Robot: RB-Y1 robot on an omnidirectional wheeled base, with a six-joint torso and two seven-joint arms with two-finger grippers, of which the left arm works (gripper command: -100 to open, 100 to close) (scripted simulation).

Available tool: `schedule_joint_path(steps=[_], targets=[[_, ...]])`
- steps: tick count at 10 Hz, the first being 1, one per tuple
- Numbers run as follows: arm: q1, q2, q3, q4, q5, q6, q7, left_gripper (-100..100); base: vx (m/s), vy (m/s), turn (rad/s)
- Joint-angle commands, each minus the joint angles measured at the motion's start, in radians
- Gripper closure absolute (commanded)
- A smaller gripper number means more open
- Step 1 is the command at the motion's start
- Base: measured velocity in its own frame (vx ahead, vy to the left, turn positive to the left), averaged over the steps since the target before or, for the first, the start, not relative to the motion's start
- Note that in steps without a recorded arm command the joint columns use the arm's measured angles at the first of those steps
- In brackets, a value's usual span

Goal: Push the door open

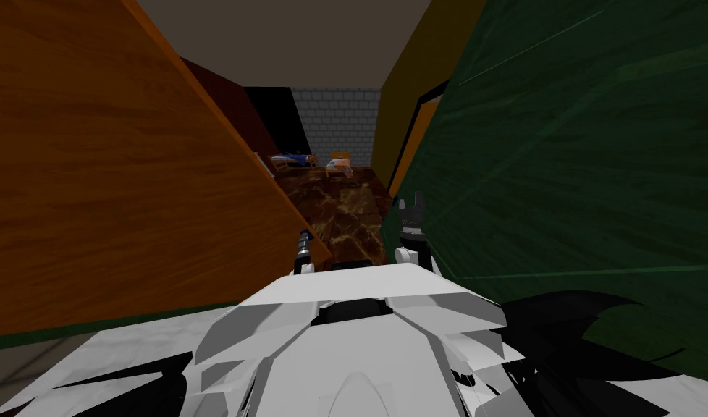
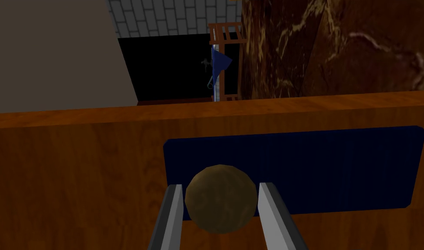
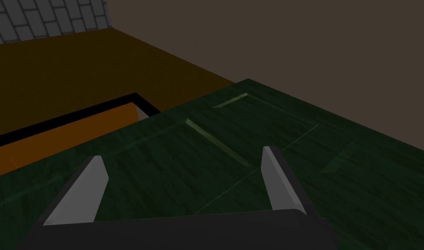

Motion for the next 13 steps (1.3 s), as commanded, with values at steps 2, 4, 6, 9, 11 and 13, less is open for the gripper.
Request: schedule_joint_path(steps=[2,4,6,9,11,13], targets=[[0.007,0.008,0.043,-0.004,0.037,-0.013,-0.029,100,0.136,0.018,-0.049],[0.009,0.008,0.051,-0.007,0.046,-0.012,-0.035,100,0.093,0.006,-0.013],[0.014,0.007,0.067,-0.012,0.065,-0.011,-0.048,100,0.038,0.002,-0.016],[0.023,0.004,0.101,-0.022,0.102,-0.010,-0.074,100,0.125,0.009,-0.032],[0.023,0.004,0.101,-0.022,0.102,-0.010,-0.074,100,0.070,0.020,0.020],[0.046,-0.008,0.112,-0.050,0.119,0.007,-0.083,-100,0.063,-0.032,-0.003]])
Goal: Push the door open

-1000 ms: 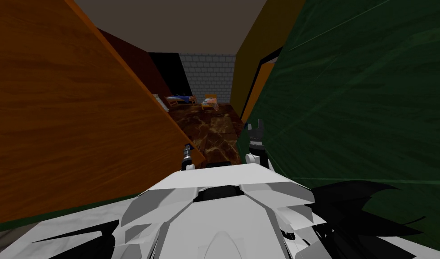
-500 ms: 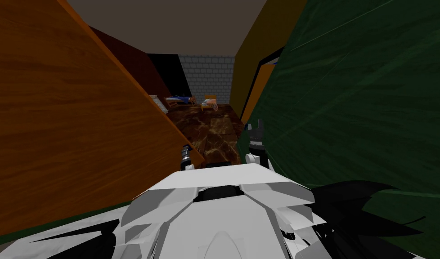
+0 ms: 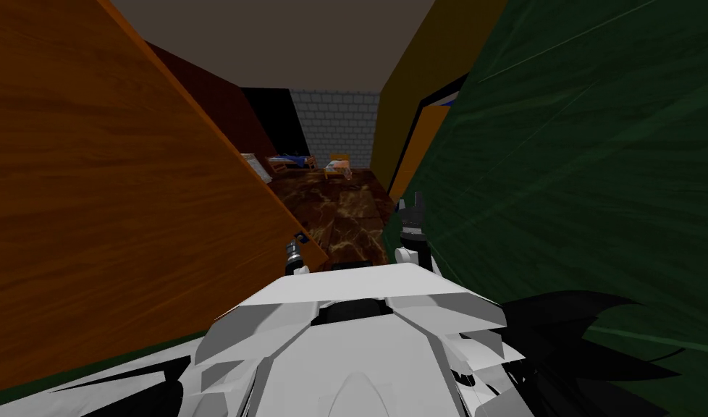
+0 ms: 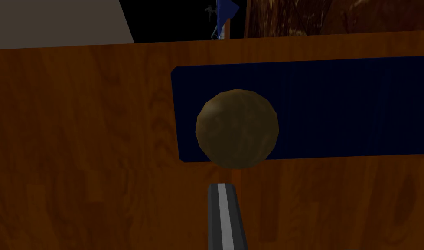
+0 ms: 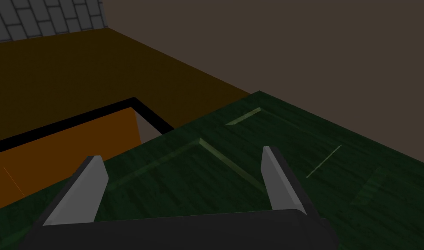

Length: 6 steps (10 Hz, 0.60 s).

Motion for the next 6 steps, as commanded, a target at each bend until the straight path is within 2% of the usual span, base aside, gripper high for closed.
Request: schedule_joint_path(steps=[1,5,6], targets=[[0.002,-0.003,0.000,-0.002,0.001,0.004,0.002,-100,-0.129,-0.162,0.067],[0.010,-0.030,0.006,-0.010,0.010,0.012,-0.001,-100,-0.154,-0.203,0.050],[0.010,-0.026,0.005,-0.013,0.009,0.013,-0.002,-100,-0.063,-0.103,0.025]])
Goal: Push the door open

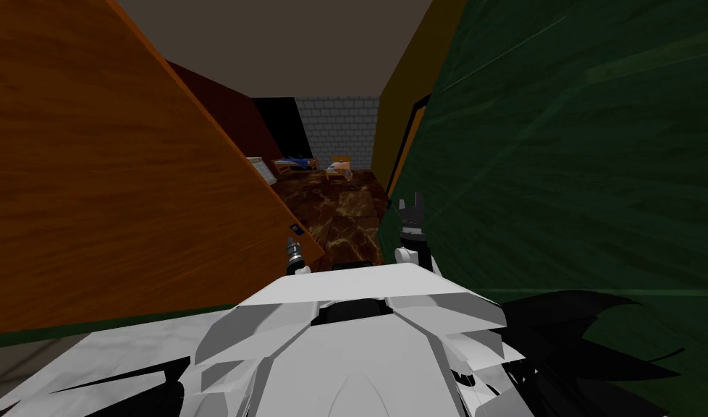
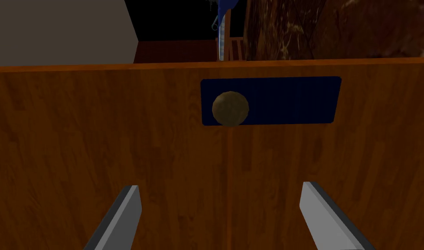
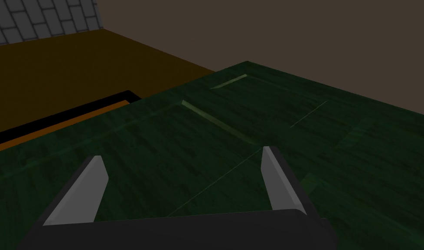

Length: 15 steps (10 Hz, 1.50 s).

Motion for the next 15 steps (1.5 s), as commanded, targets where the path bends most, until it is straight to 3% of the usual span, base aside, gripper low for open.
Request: schedule_joint_path(steps=[1,9,10,15], targets=[[0.002,0.007,0.003,0.007,0.001,-0.012,-0.001,-100,0.105,0.065,-0.029],[0.006,-0.006,0.011,0.030,0.004,-0.050,-0.005,-100,0.161,0.095,-0.025],[0.006,-0.006,0.011,0.030,0.004,-0.050,-0.005,100,-0.015,-0.006,-0.006],[0.006,-0.006,0.011,0.030,0.004,-0.050,-0.005,100,-0.010,-0.004,-0.001]])
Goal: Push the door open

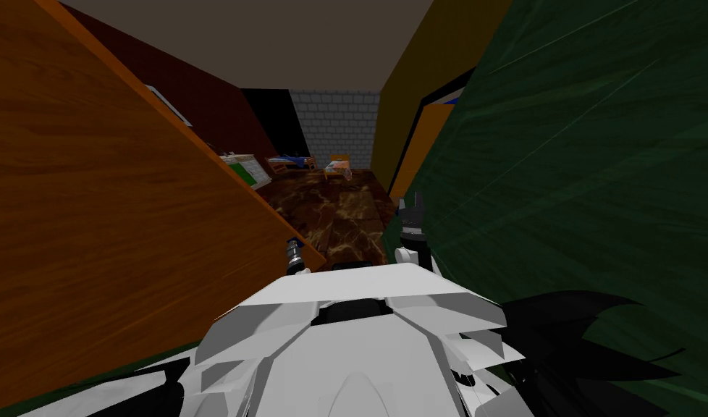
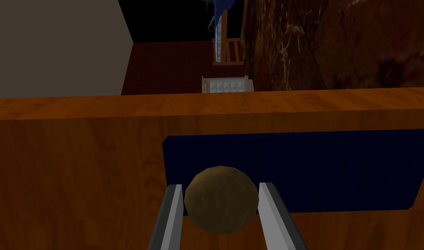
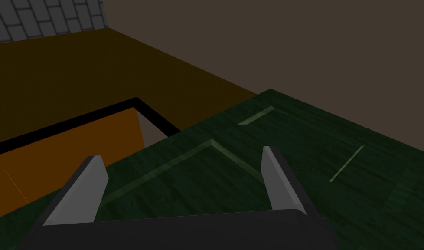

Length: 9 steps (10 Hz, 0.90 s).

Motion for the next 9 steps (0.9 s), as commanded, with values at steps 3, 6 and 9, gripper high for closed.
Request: schedule_joint_path(steps=[3,6,9], targets=[[-0.002,0.015,0.031,-0.002,0.019,0.009,-0.009,100,0.154,0.016,0.037],[-0.003,0.021,0.065,-0.005,0.040,0.019,-0.019,100,0.203,0.029,0.046],[-0.005,0.019,0.099,-0.008,0.061,0.030,-0.029,100,0.209,0.035,0.060]])
